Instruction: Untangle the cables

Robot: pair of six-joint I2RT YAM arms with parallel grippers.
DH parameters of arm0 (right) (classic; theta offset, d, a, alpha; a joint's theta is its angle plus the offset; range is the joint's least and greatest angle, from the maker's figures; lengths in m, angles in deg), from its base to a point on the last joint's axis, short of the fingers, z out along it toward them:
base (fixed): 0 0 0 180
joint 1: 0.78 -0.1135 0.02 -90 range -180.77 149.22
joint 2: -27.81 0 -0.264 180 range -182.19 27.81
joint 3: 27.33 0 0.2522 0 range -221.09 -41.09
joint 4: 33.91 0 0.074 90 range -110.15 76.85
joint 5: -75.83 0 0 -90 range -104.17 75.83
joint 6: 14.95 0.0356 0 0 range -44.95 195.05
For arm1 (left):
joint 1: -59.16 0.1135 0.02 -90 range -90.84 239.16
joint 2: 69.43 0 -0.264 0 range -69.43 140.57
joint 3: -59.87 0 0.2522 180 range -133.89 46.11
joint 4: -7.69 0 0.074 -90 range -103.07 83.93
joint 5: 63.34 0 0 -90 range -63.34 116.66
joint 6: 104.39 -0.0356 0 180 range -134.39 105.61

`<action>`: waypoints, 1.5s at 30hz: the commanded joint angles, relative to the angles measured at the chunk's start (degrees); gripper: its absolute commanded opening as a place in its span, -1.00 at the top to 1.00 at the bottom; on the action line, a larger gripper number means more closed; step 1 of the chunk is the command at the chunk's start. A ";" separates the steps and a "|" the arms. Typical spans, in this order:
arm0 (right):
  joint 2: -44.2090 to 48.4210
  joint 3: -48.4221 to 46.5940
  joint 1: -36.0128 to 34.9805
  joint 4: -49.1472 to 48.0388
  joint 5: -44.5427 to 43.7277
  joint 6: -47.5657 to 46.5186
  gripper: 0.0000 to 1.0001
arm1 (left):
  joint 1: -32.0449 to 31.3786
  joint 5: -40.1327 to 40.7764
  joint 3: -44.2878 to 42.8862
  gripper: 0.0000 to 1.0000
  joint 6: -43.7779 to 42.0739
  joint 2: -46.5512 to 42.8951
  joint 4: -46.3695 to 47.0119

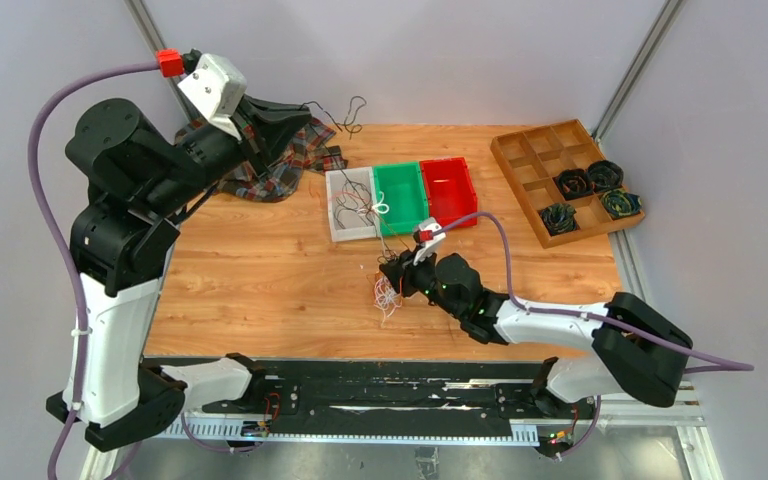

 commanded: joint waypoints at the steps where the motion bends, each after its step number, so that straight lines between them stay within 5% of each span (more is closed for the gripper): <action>1: 2.51 3.11 -0.62 2.72 -2.10 3.28 0.61 | 0.33 5.88 -4.27 0.99 -4.55 0.65 1.63; 8: 7.90 5.55 -0.57 7.26 -6.15 5.78 0.71 | 0.31 22.21 -3.91 0.99 -10.07 0.59 6.66; 13: 10.82 7.78 -0.44 8.34 -6.46 8.25 0.60 | 0.33 28.74 -4.46 0.99 -17.33 0.92 12.43; 16: 11.94 8.88 -0.36 8.21 -6.23 8.74 0.46 | 0.33 26.23 -3.10 0.99 -17.86 0.05 11.71; 19: 13.42 9.11 -0.31 6.58 -5.79 7.91 0.05 | 0.34 18.94 -0.08 0.99 -16.28 -1.26 9.04; 25: 15.39 -1.53 0.43 9.52 2.78 -0.20 -0.35 | 0.33 1.91 3.90 0.99 -10.37 -2.14 1.33; 40: 3.49 -22.82 1.10 10.61 19.94 -4.47 -0.38 | 0.33 -6.93 8.88 0.99 -7.29 -5.47 0.19; 45: 1.22 -24.78 2.28 9.81 21.32 -2.06 -0.21 | 0.32 -8.23 8.74 0.99 -6.28 -5.84 -1.21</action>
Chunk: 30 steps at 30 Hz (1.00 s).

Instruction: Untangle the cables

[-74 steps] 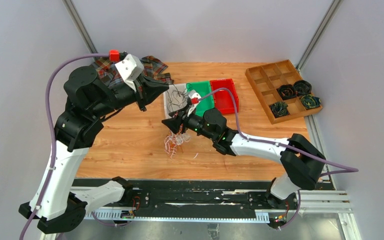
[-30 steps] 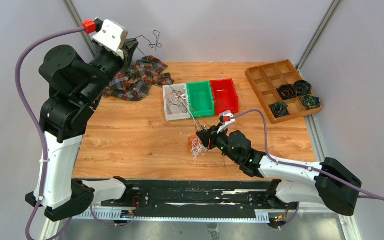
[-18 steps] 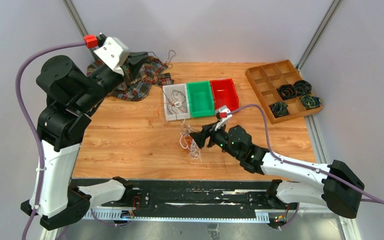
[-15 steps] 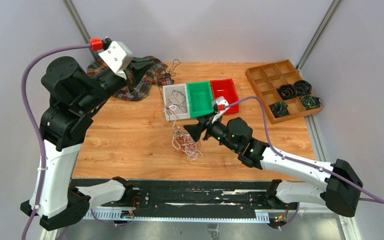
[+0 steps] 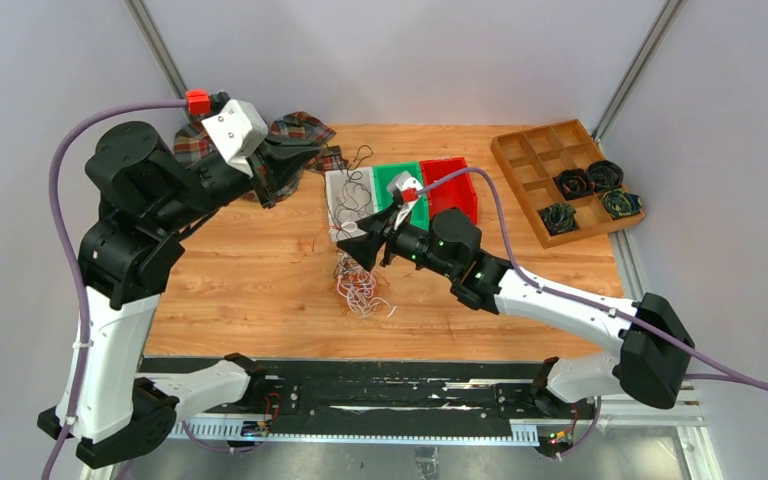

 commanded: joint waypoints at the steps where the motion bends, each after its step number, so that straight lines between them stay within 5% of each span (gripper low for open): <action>1: -1.07 -3.23 1.61 -2.29 3.43 2.24 -0.12 | 0.37 -2.45 0.00 0.99 1.54 -1.49 -0.43; 9: -0.41 -2.79 2.49 -0.06 3.43 1.92 0.98 | 0.35 -2.47 0.86 0.99 1.08 -2.41 -1.57; 30: 7.70 1.74 7.59 8.32 -6.80 1.11 0.99 | 0.37 -1.35 12.19 0.99 -9.67 -11.26 -9.67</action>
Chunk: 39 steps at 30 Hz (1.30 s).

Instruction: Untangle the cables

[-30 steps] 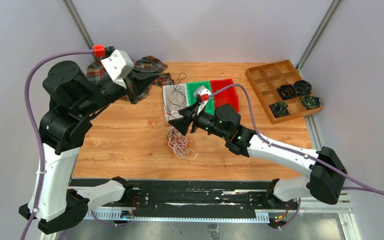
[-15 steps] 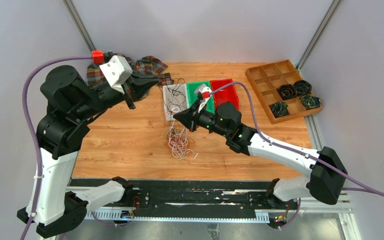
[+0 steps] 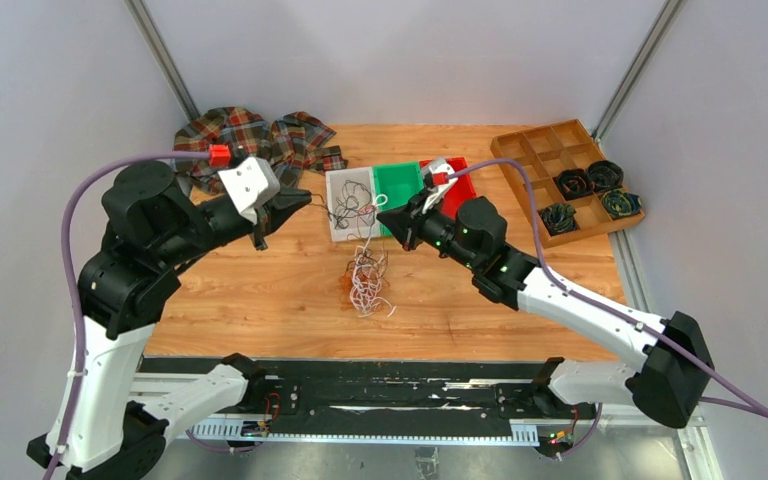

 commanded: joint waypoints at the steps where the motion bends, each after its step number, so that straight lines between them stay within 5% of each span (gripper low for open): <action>1: 4.11 3.07 0.91 0.92 -6.91 0.09 0.99 | 0.37 -1.55 1.23 0.99 -3.84 -3.60 -3.31; 4: 5.78 6.58 0.91 1.53 -13.24 0.70 0.99 | 0.37 -3.70 -0.85 0.99 -4.50 -3.82 -5.08; 22: 12.70 15.87 2.34 13.89 -28.55 4.51 0.99 | 0.36 18.87 -8.40 0.99 -9.83 -1.76 -2.87; 26: 12.49 15.61 2.49 13.14 -22.13 1.24 0.99 | 0.37 15.55 -7.59 0.99 -8.86 -2.05 -1.02; 31: 13.72 12.40 2.36 7.82 -11.88 -2.23 0.06 | 0.37 9.99 -7.48 0.99 -5.53 -1.41 -0.78; 34: 12.33 8.78 0.99 3.90 -6.23 -3.65 -0.17 | 0.37 8.40 -7.57 0.99 -4.22 -0.84 -0.68; 39: 7.14 6.37 -4.40 -5.36 1.13 -5.16 -0.27 | 0.37 7.87 -8.10 0.99 -1.59 0.52 0.48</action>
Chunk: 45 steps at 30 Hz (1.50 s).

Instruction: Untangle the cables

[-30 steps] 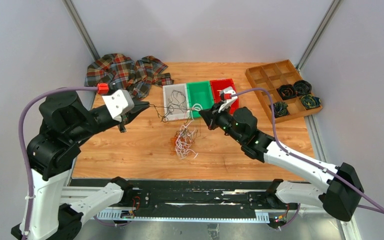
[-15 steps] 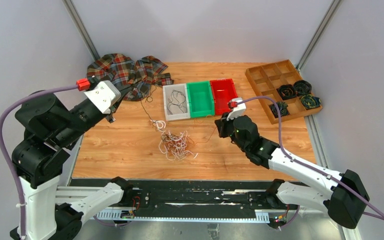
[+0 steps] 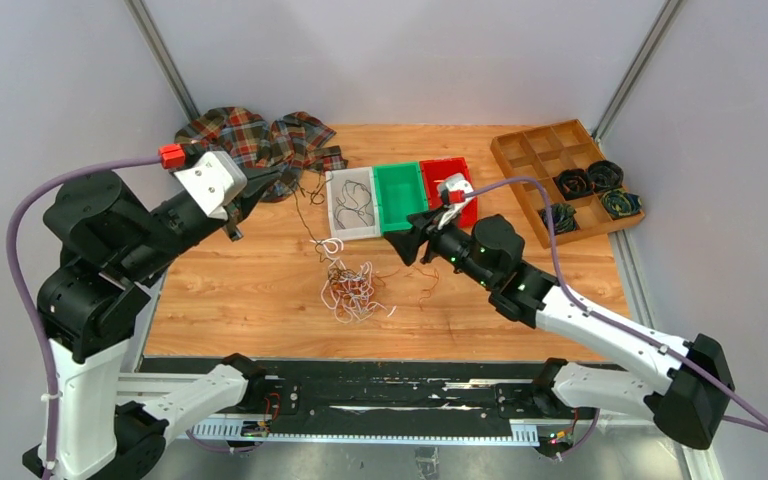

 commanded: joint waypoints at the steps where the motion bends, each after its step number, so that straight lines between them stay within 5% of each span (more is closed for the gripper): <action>1: -4.86 -2.66 -6.14 -11.41 8.72 -4.00 -0.27 | 0.37 -1.80 -0.22 0.99 3.80 1.30 3.59; 11: -16.73 -5.77 -10.97 -22.65 11.49 -4.90 -0.23 | 0.37 -1.53 1.26 0.99 4.66 1.11 4.48; 15: -20.74 -7.96 -10.93 -23.84 8.14 -5.02 -0.08 | 0.37 -1.73 1.58 0.99 5.68 1.06 4.85; 18: -22.85 -8.72 -10.95 -24.95 6.96 -5.07 0.10 | 0.37 -1.91 1.84 0.99 6.48 0.73 4.75; 24: -22.48 -7.84 -10.93 -23.63 6.90 -4.94 0.98 | 0.37 -1.21 1.46 0.99 6.17 0.32 4.30; 45: -3.94 7.54 -10.86 -7.33 -1.13 -6.45 0.99 | 0.35 11.14 0.88 0.99 3.80 -0.78 12.26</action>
